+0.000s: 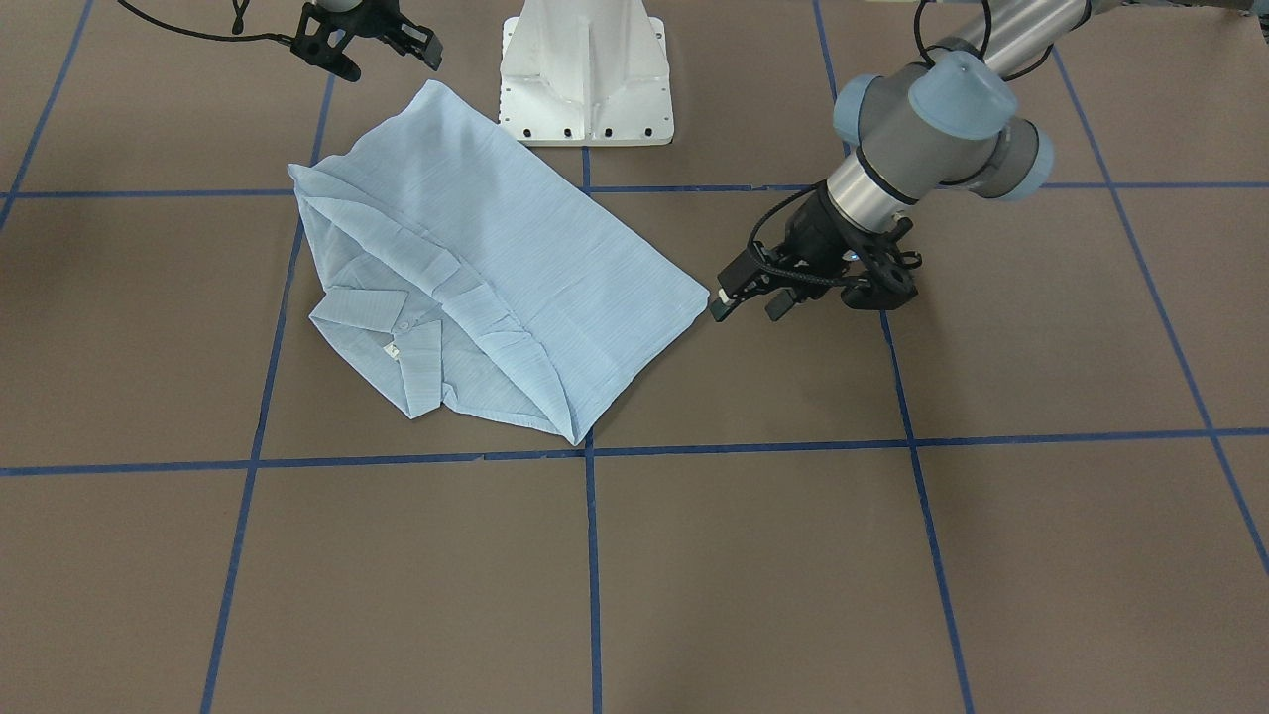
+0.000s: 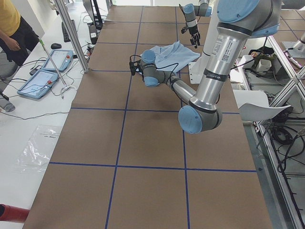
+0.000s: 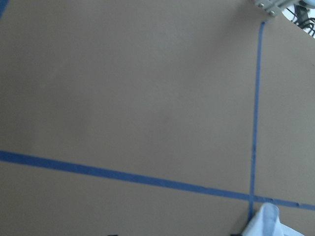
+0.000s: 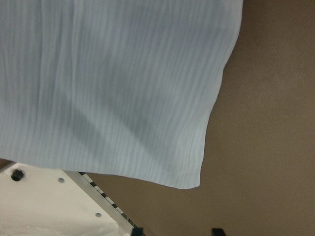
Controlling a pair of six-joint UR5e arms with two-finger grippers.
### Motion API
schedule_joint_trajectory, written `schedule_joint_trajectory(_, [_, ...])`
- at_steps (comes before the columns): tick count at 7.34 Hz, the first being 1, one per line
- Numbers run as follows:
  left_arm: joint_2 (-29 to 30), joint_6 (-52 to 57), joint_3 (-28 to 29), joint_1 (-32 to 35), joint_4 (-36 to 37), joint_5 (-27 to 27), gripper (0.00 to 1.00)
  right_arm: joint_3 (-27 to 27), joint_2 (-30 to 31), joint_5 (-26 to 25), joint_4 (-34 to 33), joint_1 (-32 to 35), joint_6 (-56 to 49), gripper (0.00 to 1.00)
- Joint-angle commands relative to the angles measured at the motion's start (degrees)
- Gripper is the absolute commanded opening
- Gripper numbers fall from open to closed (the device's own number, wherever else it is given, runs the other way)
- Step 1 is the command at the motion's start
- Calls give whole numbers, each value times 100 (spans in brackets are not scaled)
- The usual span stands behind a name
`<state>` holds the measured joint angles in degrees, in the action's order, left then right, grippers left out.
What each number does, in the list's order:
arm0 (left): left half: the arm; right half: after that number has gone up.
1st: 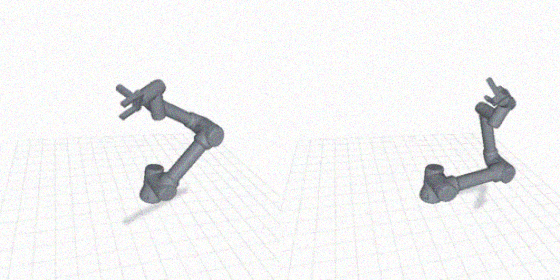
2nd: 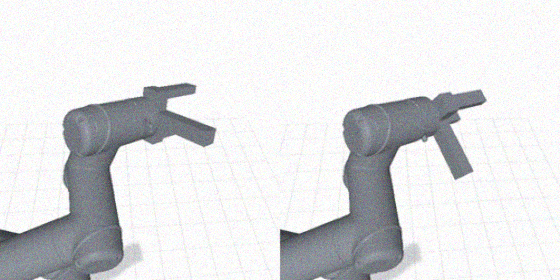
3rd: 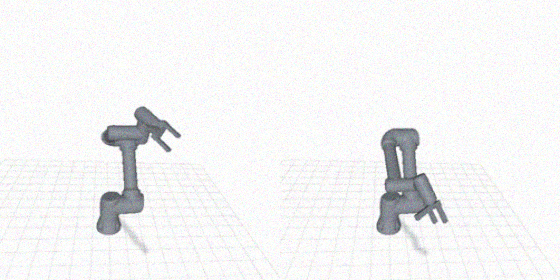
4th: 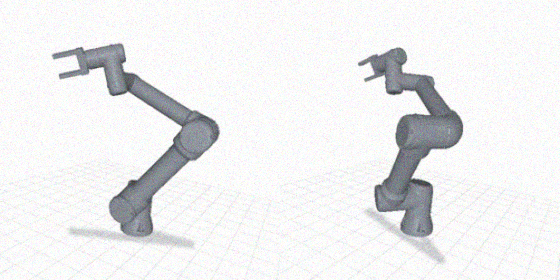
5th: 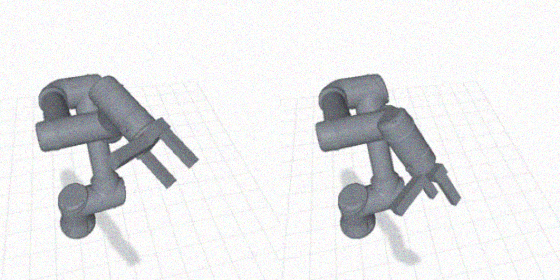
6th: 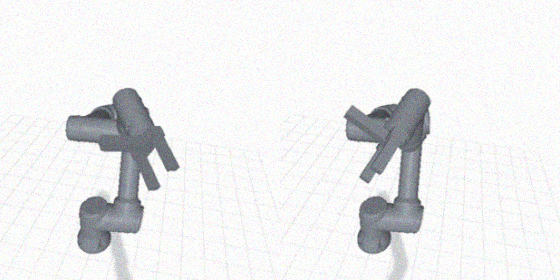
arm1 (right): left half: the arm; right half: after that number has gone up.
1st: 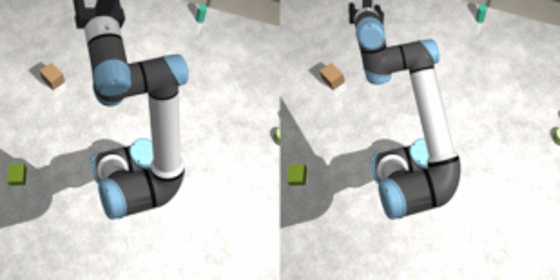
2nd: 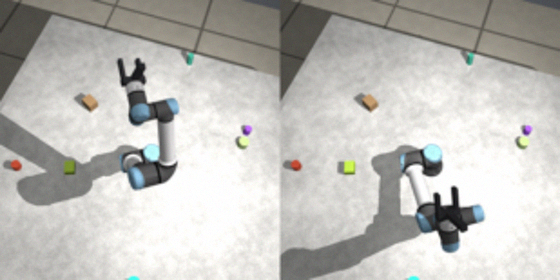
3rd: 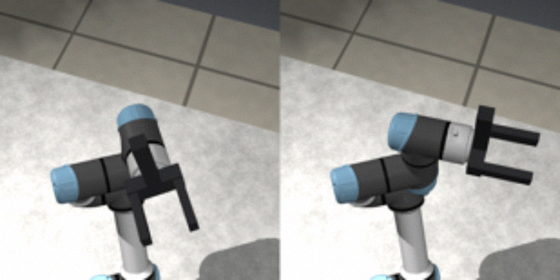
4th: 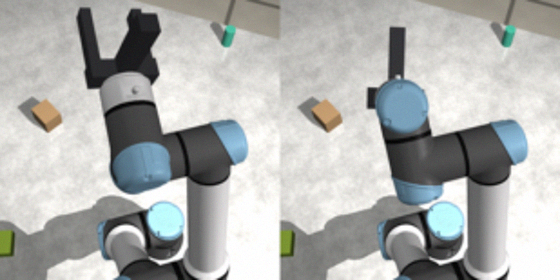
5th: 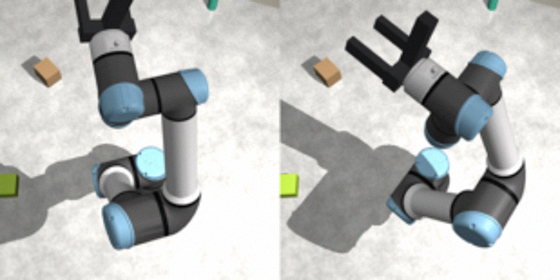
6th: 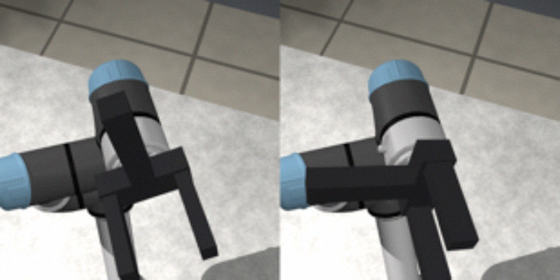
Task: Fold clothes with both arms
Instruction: 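Drag the shirt corner toward the robot with the right gripper while the left reaches in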
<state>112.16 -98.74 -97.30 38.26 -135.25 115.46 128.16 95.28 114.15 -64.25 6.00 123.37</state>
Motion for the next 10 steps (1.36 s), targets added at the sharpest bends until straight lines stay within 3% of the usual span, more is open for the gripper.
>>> schedule_joint_trajectory(1, [-36,-1213,-79,-667,417,-372,93,-1,-44,55,9,856,-32,100])
schedule_joint_trajectory(2, [51,-1288,-79,-1018,804,-749,89,-53,-184,64,17,1059,-58,100])
schedule_joint_trajectory(5, [69,-1245,70,-1303,869,-797,81,-212,-202,46,9,1141,-85,100])
schedule_joint_trajectory(7, [69,-1245,79,-1321,878,-1093,58,-265,-229,20,18,1149,-85,100])
schedule_joint_trajectory(10, [69,-1218,184,-1321,887,-1419,0,-265,-229,11,18,1149,-85,100])
